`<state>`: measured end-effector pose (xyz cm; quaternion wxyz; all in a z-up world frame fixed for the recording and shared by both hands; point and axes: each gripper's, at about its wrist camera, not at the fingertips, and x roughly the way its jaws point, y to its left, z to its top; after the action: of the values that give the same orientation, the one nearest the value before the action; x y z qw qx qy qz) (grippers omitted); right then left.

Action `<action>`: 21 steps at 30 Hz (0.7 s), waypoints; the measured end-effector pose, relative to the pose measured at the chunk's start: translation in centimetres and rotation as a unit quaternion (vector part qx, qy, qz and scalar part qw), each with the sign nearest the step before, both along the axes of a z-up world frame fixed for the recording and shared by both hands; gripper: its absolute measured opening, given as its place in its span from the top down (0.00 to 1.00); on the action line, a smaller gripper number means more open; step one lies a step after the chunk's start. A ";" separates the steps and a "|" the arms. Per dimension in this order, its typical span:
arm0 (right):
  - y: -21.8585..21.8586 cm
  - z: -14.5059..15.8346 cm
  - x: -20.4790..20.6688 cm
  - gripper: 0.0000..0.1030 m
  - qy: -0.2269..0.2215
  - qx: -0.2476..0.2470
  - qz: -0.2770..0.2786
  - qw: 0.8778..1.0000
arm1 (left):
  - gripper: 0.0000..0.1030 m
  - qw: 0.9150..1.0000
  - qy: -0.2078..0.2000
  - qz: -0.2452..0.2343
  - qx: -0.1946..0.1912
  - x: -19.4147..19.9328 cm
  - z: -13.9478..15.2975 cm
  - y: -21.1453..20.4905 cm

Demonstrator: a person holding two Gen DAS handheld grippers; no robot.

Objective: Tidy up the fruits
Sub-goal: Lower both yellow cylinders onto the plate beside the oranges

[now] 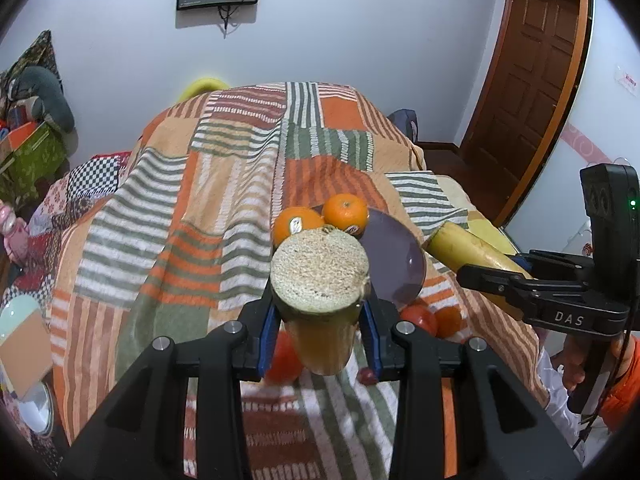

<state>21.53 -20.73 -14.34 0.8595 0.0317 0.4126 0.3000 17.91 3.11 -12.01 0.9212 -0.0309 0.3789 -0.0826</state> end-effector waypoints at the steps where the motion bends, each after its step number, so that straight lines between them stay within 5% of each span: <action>1: -0.1 0.1 0.2 0.66 -0.002 0.001 -0.002 1.000 | 0.65 1.000 0.000 -0.002 0.002 0.4 0.1 -0.3; 21: -0.8 -1.5 6.2 0.66 -0.034 -0.011 -0.031 0.999 | 0.65 0.998 0.048 -0.041 0.020 7.9 -3.5 -4.9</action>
<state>27.75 -21.54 -15.80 0.8822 0.0251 0.3853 0.2696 25.76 -1.80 -15.48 0.8982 -0.0014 0.4254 -0.1110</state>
